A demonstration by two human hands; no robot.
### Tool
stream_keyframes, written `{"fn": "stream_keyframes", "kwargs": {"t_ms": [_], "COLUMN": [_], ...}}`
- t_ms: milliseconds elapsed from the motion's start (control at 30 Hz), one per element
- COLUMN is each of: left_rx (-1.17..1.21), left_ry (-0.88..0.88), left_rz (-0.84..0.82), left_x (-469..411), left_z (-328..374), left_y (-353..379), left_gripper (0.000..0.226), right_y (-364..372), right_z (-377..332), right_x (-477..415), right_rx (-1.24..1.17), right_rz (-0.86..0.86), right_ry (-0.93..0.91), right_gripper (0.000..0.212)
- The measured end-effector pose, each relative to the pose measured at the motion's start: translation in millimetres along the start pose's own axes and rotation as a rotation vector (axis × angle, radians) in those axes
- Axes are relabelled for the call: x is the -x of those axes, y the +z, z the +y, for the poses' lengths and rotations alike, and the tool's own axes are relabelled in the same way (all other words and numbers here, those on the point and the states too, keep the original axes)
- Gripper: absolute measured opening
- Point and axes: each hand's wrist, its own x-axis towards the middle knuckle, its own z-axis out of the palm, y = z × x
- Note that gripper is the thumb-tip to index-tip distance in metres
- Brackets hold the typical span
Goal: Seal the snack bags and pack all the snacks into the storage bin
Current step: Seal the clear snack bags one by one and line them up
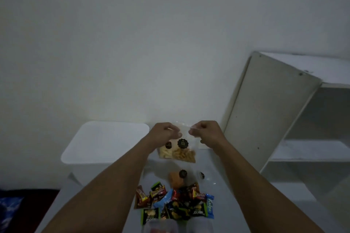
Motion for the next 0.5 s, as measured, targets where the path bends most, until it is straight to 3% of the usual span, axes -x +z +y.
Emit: {"fn": "stream_keyframes", "kwargs": {"t_ms": [500], "left_rx": [0.306], "left_ry": [0.234], "left_rz": [0.088], "left_x": [45], "left_z": [122], "left_y": [-31], "left_gripper": [0.022], "right_y": [-54], "right_z": [-108], "right_x": [21], "right_rx": [-0.043], "right_rz": [0.024], "right_ry": [-0.330], "right_gripper": [0.009]}}
